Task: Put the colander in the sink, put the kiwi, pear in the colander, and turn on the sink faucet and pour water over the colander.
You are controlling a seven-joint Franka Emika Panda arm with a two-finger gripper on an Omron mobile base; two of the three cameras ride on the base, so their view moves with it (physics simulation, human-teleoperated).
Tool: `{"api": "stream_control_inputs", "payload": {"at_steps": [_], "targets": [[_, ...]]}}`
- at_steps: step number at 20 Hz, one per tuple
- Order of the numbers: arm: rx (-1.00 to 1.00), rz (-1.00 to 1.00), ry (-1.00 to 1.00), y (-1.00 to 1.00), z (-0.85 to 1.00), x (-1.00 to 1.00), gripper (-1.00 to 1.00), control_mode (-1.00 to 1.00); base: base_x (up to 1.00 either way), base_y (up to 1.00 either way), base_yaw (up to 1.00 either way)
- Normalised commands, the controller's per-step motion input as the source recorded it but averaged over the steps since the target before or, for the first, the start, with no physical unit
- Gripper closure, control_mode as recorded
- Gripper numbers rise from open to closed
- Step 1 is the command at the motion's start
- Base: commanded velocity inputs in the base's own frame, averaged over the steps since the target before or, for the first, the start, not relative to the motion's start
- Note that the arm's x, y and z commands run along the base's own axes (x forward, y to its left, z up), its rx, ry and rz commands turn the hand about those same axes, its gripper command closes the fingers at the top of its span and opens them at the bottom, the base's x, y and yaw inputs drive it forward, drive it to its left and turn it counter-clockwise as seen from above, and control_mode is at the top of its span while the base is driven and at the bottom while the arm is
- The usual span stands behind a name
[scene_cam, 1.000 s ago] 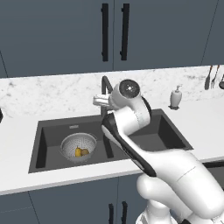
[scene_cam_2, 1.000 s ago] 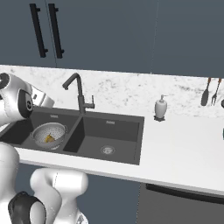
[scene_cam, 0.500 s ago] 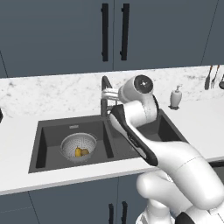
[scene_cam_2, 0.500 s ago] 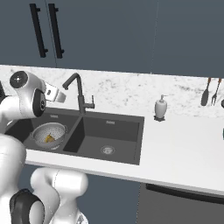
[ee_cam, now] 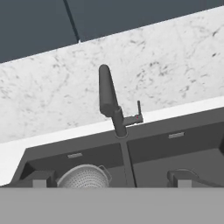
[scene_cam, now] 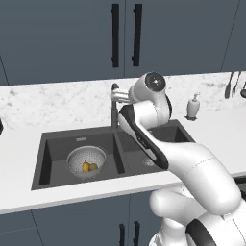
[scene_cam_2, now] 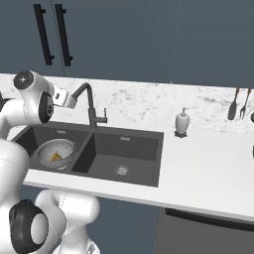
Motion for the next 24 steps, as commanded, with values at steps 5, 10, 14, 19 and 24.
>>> {"api": "stream_control_inputs", "payload": {"at_steps": [5,10,14,19,24], "targets": [[-0.01,0.0,0.0,0.0,0.0,0.19,-1.0,-1.0,0.0,0.0,0.0],[0.0,0.0,0.0,0.0,0.0,0.47,-1.0,-1.0,0.0,0.0,0.0],[0.0,0.0,0.0,0.0,-0.01,0.41,-1.0,-1.0,0.0,0.0,0.0],[0.0,0.0,0.02,0.0,-0.16,0.35,-1.0,-1.0,0.0,0.0,0.0],[0.0,0.0,0.05,0.0,-0.22,0.38,-1.0,-1.0,0.0,0.0,0.0]]}}
